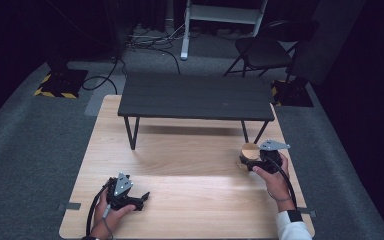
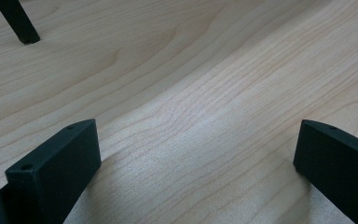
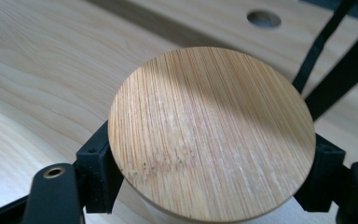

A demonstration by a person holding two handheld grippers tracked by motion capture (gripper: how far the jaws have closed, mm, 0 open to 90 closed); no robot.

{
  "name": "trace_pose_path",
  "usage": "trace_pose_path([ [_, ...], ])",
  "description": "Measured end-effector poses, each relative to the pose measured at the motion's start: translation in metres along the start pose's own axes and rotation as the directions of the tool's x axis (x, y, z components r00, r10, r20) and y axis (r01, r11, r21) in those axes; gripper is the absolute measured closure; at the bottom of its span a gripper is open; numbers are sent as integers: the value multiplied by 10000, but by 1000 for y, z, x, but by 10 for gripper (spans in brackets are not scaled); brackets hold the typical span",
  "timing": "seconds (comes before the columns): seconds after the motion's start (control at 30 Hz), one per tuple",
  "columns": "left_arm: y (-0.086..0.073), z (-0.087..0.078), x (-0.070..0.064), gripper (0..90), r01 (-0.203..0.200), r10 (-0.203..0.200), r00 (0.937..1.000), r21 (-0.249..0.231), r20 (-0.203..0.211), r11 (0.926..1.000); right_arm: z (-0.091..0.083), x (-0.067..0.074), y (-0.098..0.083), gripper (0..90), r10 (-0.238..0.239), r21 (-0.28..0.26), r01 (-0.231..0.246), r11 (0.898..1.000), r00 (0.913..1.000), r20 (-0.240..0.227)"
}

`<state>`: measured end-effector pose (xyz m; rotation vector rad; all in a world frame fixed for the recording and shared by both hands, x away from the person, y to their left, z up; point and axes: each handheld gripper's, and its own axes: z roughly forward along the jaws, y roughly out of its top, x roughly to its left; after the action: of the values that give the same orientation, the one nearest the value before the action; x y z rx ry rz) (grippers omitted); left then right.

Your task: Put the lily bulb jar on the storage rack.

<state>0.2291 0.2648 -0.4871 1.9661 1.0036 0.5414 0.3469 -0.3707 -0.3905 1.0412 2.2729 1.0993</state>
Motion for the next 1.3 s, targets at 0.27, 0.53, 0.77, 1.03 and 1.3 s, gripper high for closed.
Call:
trace_pose_path([
  [0.27, 0, 0, 0, 5, 4, -4, 10000, -3, 1, 10000, -25, 3, 41, 247, -430, -308, 423, 9986, 9988, -229],
  [0.53, 0, 0, 0, 5, -1, 1, 10000, -1, 7, 10000, -36, 1, 88, 247, -611, -420, 588, 9974, 9965, -576],
  [0.77, 0, 0, 0, 5, -4, 4, 10000, 1, 10, 10000, -35, 0, 126, 247, -678, -498, 631, 9968, 9928, -984],
  [1.03, 0, 0, 0, 5, -1, 1, 10000, 0, 16, 10000, -43, 0, 162, 247, -862, -628, 770, 9950, 9833, -1601],
  [1.3, 0, 0, 1, 5, -7, 7, 10000, 3, 18, 10000, -45, 9, 192, 248, -1218, -956, 1075, 9896, 9798, -1585],
])
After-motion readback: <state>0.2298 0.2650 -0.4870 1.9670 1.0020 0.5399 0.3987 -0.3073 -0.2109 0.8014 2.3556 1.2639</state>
